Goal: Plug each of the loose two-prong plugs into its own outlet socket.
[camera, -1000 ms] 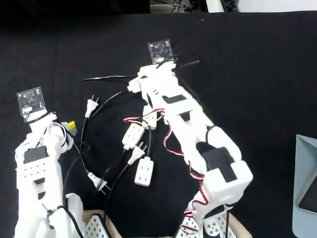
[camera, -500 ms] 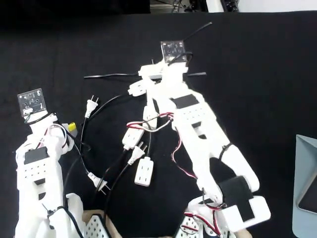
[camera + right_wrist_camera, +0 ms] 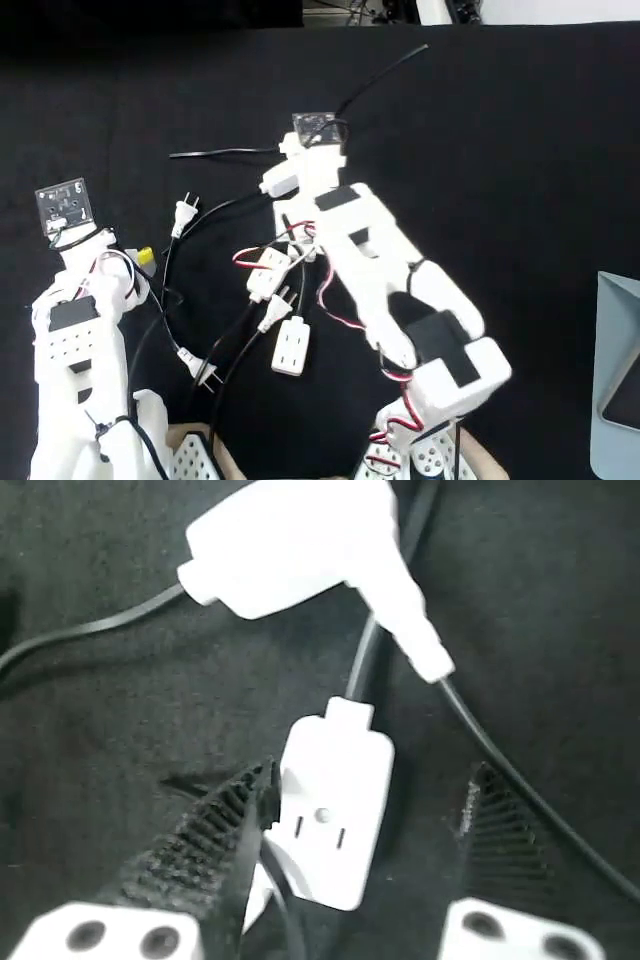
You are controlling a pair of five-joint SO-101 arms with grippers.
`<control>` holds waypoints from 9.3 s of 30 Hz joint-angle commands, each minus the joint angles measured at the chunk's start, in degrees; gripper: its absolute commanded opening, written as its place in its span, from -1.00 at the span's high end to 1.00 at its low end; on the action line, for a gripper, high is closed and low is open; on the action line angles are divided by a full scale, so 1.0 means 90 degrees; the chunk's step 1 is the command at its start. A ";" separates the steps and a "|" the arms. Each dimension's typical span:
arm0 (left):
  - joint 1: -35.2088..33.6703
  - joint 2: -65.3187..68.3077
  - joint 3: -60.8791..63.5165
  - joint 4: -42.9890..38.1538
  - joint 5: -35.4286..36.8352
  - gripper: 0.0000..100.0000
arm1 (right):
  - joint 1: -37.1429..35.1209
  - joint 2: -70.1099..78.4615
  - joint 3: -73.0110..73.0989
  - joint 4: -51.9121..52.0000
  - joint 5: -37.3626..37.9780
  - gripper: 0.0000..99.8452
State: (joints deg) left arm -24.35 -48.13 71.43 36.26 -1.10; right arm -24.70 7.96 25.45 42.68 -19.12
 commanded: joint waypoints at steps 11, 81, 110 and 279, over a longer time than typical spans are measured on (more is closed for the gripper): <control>-0.0054 -0.0127 -0.0054 -0.0127 0.0020 0.49 | -0.0107 0.0650 -0.0679 0.0117 -0.0147 0.82; -0.2085 -0.0107 -0.0239 -0.0244 0.0205 0.49 | -0.2374 -0.4537 0.2535 0.0967 0.0625 0.62; -0.2603 -0.0127 -0.0161 -0.0264 0.0908 0.49 | -0.4747 -0.2300 0.2672 -0.1397 0.0606 0.62; -0.2584 -0.0068 -0.0132 -0.0274 0.0879 0.49 | 0.2276 -0.2926 0.3355 0.1573 0.1573 0.97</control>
State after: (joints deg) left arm -47.74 -48.13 71.43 34.77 6.73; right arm -3.16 -17.89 59.47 55.87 -4.79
